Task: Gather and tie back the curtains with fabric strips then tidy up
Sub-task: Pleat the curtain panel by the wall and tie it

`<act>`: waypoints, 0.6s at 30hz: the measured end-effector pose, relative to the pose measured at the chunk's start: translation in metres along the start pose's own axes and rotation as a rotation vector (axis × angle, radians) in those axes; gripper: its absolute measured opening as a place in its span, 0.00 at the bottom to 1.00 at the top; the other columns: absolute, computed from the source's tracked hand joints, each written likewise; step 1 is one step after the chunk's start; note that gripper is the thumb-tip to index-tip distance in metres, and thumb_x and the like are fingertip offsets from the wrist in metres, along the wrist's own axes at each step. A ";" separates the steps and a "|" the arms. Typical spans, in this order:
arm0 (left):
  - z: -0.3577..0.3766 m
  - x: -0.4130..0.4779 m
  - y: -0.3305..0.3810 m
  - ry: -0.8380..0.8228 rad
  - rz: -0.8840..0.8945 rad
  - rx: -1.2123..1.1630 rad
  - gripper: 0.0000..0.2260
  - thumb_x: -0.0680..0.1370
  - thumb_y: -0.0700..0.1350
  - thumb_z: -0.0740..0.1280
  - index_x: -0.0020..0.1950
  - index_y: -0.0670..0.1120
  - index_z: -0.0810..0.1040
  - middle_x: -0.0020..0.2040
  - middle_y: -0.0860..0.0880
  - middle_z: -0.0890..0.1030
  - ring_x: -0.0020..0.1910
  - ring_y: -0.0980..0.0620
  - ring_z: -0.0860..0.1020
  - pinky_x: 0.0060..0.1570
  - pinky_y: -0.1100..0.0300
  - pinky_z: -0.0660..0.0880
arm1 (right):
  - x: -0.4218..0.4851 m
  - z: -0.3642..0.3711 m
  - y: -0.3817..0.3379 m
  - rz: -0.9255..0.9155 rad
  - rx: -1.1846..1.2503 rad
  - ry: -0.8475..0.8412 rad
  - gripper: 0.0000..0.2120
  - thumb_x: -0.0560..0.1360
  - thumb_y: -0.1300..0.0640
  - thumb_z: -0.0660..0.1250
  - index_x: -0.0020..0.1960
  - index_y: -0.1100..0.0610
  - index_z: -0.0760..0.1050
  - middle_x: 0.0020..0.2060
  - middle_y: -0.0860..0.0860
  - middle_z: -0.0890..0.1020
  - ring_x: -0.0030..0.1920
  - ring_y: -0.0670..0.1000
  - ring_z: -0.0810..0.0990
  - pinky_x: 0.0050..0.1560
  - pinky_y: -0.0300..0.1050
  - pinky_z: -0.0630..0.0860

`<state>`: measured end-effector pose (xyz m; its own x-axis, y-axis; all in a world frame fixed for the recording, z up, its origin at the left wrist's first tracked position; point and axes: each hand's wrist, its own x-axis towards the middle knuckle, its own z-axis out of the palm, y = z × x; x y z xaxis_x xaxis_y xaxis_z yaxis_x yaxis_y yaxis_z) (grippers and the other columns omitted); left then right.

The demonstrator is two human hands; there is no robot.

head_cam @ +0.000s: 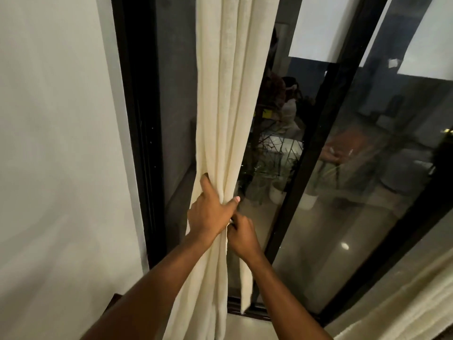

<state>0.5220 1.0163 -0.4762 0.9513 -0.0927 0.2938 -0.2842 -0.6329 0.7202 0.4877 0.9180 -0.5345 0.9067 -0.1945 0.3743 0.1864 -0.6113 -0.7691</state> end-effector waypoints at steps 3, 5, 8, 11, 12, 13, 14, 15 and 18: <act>0.007 0.000 -0.013 0.186 0.041 -0.021 0.34 0.70 0.59 0.71 0.67 0.47 0.58 0.62 0.46 0.76 0.57 0.43 0.78 0.49 0.49 0.77 | 0.008 -0.006 0.004 -0.006 -0.079 0.002 0.25 0.70 0.74 0.55 0.61 0.61 0.79 0.56 0.52 0.83 0.58 0.45 0.79 0.55 0.27 0.71; 0.009 0.009 -0.022 0.199 0.008 -0.039 0.35 0.69 0.60 0.73 0.66 0.48 0.58 0.62 0.46 0.75 0.56 0.42 0.79 0.50 0.49 0.78 | 0.013 -0.009 0.005 0.011 -0.132 0.004 0.26 0.71 0.73 0.55 0.62 0.58 0.79 0.58 0.50 0.83 0.60 0.46 0.79 0.59 0.33 0.72; 0.011 0.020 -0.030 0.277 0.036 -0.068 0.41 0.65 0.62 0.75 0.69 0.48 0.58 0.66 0.44 0.71 0.60 0.41 0.75 0.55 0.46 0.77 | 0.019 -0.010 0.004 0.035 -0.152 0.010 0.25 0.72 0.72 0.55 0.62 0.56 0.79 0.58 0.50 0.82 0.60 0.46 0.79 0.60 0.39 0.75; 0.012 0.034 -0.039 0.285 0.035 -0.101 0.50 0.63 0.64 0.75 0.75 0.50 0.52 0.75 0.43 0.59 0.72 0.40 0.63 0.68 0.43 0.63 | 0.024 -0.007 0.003 0.026 -0.147 0.029 0.26 0.71 0.71 0.54 0.60 0.56 0.80 0.58 0.49 0.83 0.60 0.46 0.79 0.61 0.41 0.75; 0.012 0.041 -0.043 0.226 0.031 -0.162 0.52 0.63 0.63 0.75 0.77 0.51 0.49 0.77 0.45 0.55 0.74 0.41 0.59 0.70 0.42 0.58 | 0.026 -0.007 0.003 0.029 -0.143 0.038 0.26 0.70 0.71 0.54 0.60 0.56 0.80 0.57 0.50 0.83 0.60 0.46 0.79 0.62 0.40 0.74; 0.011 0.046 -0.045 0.143 0.028 -0.265 0.52 0.64 0.61 0.76 0.77 0.53 0.45 0.78 0.47 0.53 0.75 0.43 0.58 0.71 0.42 0.57 | 0.029 -0.008 0.002 0.033 -0.136 0.052 0.25 0.70 0.72 0.54 0.60 0.58 0.80 0.57 0.50 0.83 0.59 0.46 0.79 0.61 0.37 0.74; 0.010 0.052 -0.047 0.046 0.021 -0.397 0.52 0.66 0.56 0.77 0.77 0.54 0.43 0.77 0.48 0.54 0.74 0.44 0.60 0.72 0.43 0.59 | 0.031 -0.009 0.000 0.044 -0.121 0.069 0.25 0.70 0.74 0.54 0.59 0.59 0.80 0.56 0.51 0.83 0.58 0.46 0.79 0.61 0.35 0.73; 0.008 0.056 -0.048 -0.044 0.009 -0.511 0.51 0.68 0.50 0.76 0.78 0.54 0.42 0.76 0.49 0.57 0.72 0.46 0.64 0.70 0.45 0.63 | 0.034 -0.011 -0.001 0.059 -0.099 0.088 0.24 0.70 0.74 0.54 0.59 0.60 0.79 0.55 0.52 0.82 0.57 0.46 0.80 0.60 0.36 0.74; -0.001 0.063 -0.047 -0.238 -0.017 -0.668 0.40 0.75 0.40 0.69 0.77 0.54 0.48 0.66 0.53 0.69 0.57 0.54 0.74 0.54 0.61 0.74 | 0.044 -0.014 -0.002 0.113 -0.047 0.168 0.24 0.70 0.68 0.53 0.61 0.56 0.75 0.51 0.50 0.81 0.53 0.46 0.80 0.57 0.43 0.76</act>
<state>0.5950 1.0408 -0.4905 0.9350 -0.3004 0.1887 -0.2090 -0.0364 0.9772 0.5215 0.8996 -0.5092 0.8444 -0.3867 0.3707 0.0651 -0.6129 -0.7875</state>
